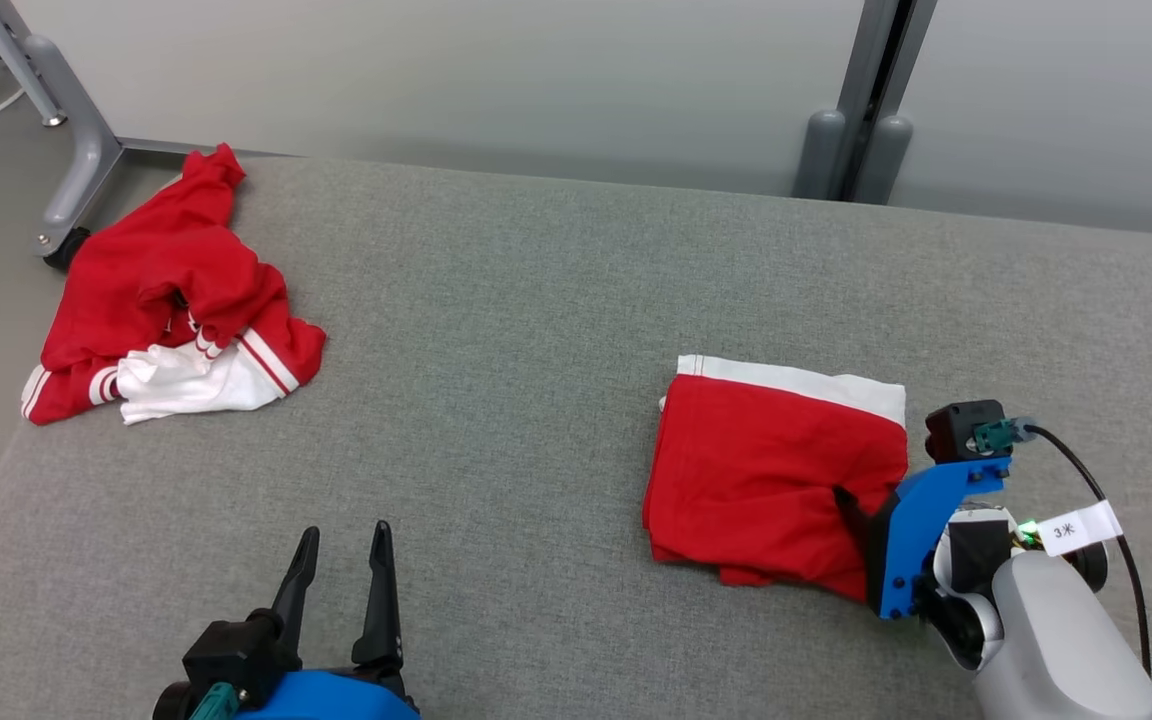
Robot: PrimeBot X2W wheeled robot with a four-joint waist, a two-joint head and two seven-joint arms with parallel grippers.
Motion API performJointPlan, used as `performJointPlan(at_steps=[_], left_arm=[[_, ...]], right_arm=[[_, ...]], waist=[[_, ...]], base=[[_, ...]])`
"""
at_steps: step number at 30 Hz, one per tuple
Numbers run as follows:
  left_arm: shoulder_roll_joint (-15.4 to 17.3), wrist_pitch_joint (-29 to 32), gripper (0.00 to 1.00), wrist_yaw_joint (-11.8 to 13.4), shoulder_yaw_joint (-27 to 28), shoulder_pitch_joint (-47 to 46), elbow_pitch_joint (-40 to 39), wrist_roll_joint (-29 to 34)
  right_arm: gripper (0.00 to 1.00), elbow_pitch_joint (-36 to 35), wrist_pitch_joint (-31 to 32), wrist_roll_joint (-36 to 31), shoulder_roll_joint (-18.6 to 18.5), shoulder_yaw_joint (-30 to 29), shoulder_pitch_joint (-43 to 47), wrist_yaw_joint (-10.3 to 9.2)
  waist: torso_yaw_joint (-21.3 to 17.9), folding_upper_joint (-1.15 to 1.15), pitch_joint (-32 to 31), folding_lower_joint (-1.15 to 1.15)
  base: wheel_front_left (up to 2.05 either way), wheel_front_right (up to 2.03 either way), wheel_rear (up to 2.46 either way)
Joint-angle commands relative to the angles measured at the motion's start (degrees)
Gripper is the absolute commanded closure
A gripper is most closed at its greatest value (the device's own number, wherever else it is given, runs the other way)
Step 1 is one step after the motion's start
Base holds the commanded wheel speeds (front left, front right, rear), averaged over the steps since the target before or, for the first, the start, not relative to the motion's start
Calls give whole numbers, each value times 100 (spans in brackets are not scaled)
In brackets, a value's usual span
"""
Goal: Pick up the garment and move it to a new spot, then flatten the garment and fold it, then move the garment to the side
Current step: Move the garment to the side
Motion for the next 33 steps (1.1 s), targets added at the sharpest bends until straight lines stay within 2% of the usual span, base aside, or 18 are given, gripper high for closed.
performJointPlan(at_steps=[1,2,3,4,11,20,27,33], left_arm=[[-6,-24,0,-23,34,-86,-26,43],[-9,-24,0,-31,33,-92,-34,56],[-12,-24,0,-34,28,-104,-46,70],[-12,-24,0,-41,21,-118,-55,75],[-8,-21,0,-89,13,-261,-244,205],[126,-20,0,-157,-126,-573,-568,410],[332,121,0,-201,-238,-891,-807,530],[409,244,0,-212,-320,-1014,-976,563]], right_arm=[[64,76,9,44,-2,65,-69,0],[75,106,-4,54,-25,137,-114,0],[91,115,-69,70,-62,200,-165,0],[100,134,-127,80,-98,246,-220,0],[100,35,-652,230,-396,445,-574,-1],[100,-497,-1215,290,-956,91,-626,0],[100,-726,-1427,317,-811,-229,-528,0],[100,-675,-1535,277,-685,-419,-541,-1]], waist=[[-1,0,40,0],[-23,0,64,0],[-53,0,88,0],[-90,0,113,0],[-622,0,399,0],[-1772,0,961,0],[-2563,0,1399,0],[-2771,0,1576,0]], base=[[0,0,0],[0,0,0],[0,0,0],[0,0,0],[0,0,0],[0,0,0],[0,0,0],[0,0,0]])
